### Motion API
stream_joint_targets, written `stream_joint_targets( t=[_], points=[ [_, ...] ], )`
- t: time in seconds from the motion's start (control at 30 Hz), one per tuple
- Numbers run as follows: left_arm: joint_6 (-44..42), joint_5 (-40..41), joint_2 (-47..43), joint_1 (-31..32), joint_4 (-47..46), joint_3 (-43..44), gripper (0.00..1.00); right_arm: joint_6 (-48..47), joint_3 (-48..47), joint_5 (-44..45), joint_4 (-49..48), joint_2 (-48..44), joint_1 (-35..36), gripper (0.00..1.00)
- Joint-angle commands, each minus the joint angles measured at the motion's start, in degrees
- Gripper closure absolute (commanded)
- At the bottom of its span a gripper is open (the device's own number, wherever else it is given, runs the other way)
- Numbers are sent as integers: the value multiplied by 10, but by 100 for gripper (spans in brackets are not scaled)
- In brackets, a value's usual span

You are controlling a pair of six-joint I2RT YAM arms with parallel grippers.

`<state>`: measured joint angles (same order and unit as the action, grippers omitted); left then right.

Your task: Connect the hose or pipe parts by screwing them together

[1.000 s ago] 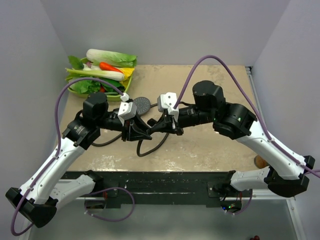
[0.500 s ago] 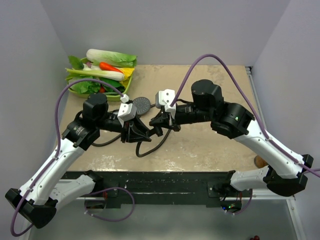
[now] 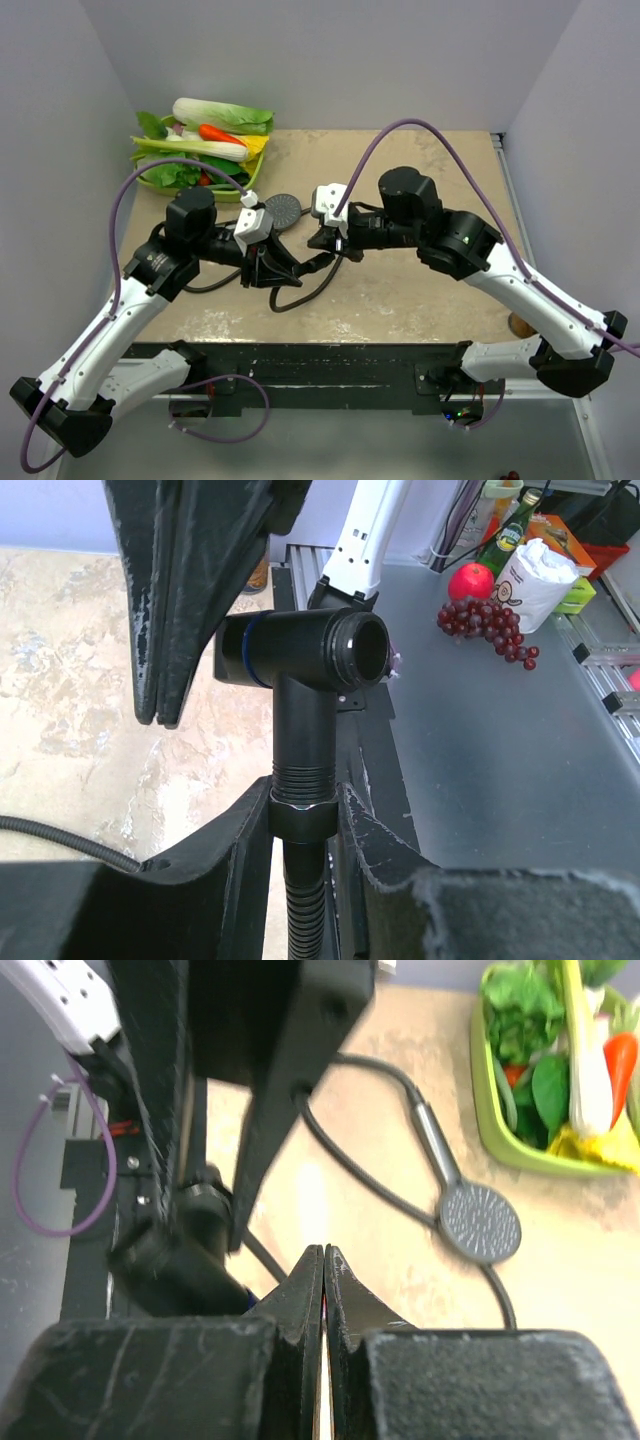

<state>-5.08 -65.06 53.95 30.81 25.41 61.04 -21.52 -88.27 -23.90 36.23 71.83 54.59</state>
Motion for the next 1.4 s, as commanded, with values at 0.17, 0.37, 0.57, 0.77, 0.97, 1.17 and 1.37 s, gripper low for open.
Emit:
stream_joint_targets(
  t=[0.17, 0.37, 0.57, 0.77, 0.97, 1.17, 1.37],
  points=[
    [11, -17, -15, -2, -49, 15, 100, 8, 49, 10, 26, -52, -8, 100],
    [12, -3, -16, -3, -49, 15, 100, 24, 35, -32, 36, -67, -8, 100],
    [13, 26, -14, -7, -49, 19, 100, 40, 31, -53, 45, -78, -8, 100],
    [24, 37, -11, -7, -61, 21, 100, 52, 42, -73, 45, -84, -8, 100],
    [25, 49, -8, -7, -62, 26, 100, 67, 50, -105, 36, -89, -7, 100],
    [26, 53, -3, -8, -62, 24, 100, 93, 24, -146, -1, -86, -6, 100],
    [25, 47, -3, -7, -58, 22, 100, 92, -9, -164, -24, -64, -6, 100]
  ],
)
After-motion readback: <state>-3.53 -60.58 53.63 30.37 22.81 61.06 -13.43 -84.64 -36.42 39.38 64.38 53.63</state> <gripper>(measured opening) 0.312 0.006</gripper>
